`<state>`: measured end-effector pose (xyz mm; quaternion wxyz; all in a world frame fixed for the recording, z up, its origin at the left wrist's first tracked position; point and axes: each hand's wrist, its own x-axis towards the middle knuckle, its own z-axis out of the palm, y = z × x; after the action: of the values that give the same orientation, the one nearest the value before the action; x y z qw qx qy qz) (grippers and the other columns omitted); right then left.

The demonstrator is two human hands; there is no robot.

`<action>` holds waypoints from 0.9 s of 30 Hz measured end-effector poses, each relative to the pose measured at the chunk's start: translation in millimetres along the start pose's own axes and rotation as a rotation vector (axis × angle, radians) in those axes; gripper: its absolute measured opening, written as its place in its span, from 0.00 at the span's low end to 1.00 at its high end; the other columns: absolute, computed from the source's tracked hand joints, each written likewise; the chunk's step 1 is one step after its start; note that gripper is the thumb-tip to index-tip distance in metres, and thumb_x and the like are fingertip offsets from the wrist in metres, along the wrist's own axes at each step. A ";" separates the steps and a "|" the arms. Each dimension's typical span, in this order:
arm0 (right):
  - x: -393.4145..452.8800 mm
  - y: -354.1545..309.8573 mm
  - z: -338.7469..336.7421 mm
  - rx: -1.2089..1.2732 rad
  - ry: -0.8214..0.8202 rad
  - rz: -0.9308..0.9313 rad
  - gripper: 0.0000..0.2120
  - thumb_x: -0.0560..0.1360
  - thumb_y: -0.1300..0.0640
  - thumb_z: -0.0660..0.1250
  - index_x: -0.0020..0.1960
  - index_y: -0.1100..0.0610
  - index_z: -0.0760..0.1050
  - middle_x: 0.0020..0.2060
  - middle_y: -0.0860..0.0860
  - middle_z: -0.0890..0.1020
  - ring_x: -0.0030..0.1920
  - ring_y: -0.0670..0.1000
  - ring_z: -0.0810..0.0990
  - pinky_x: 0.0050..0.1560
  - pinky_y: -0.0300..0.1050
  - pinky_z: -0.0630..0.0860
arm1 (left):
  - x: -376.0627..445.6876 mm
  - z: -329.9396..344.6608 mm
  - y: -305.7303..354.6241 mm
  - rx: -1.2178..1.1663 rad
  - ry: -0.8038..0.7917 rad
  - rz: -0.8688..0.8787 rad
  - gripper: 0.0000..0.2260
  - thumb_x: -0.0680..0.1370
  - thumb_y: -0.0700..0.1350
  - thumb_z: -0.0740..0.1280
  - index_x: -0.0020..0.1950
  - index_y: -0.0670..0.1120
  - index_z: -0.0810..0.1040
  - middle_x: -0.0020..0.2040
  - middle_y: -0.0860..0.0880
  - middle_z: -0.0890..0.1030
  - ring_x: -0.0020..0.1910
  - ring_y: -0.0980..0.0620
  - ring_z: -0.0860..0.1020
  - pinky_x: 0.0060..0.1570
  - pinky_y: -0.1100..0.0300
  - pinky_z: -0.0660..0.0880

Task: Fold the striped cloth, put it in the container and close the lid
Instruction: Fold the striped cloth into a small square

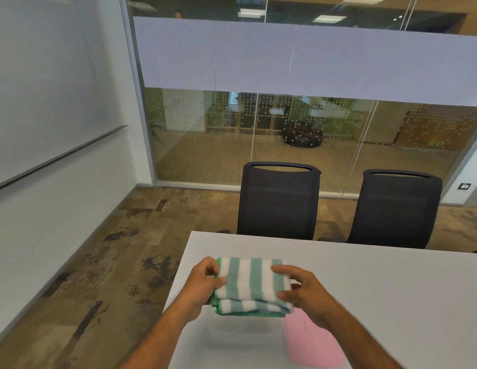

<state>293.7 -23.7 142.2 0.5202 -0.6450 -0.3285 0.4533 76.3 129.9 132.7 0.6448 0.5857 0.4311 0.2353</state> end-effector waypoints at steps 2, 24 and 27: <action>9.3 11.4 4.4 -0.003 0.029 0.025 0.24 0.68 0.76 0.71 0.52 0.49 0.85 0.57 0.56 0.79 0.48 0.57 0.82 0.46 0.54 0.84 | 5.6 0.6 -9.4 0.043 0.048 0.020 0.18 0.76 0.30 0.64 0.32 0.49 0.79 0.46 0.48 0.82 0.43 0.47 0.79 0.28 0.60 0.74; 86.5 83.2 45.2 -0.950 0.012 0.324 0.30 0.70 0.62 0.63 0.70 0.48 0.68 0.63 0.55 0.73 0.63 0.55 0.75 0.61 0.40 0.71 | 80.8 24.2 -84.2 0.552 -0.174 -0.287 0.15 0.76 0.33 0.61 0.54 0.49 0.79 0.49 0.53 0.72 0.53 0.53 0.72 0.51 0.66 0.71; 90.4 88.0 52.7 -1.014 0.016 0.314 0.25 0.73 0.60 0.61 0.70 0.49 0.67 0.63 0.55 0.72 0.62 0.58 0.77 0.61 0.45 0.73 | 87.2 31.8 -85.8 0.512 -0.167 -0.393 0.10 0.77 0.34 0.60 0.50 0.47 0.76 0.45 0.52 0.73 0.51 0.51 0.72 0.50 0.65 0.69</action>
<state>274.5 55.5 32.5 0.0711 -0.8605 -0.4018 0.3051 130.6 165.4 24.2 0.5427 0.6517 0.5267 -0.0582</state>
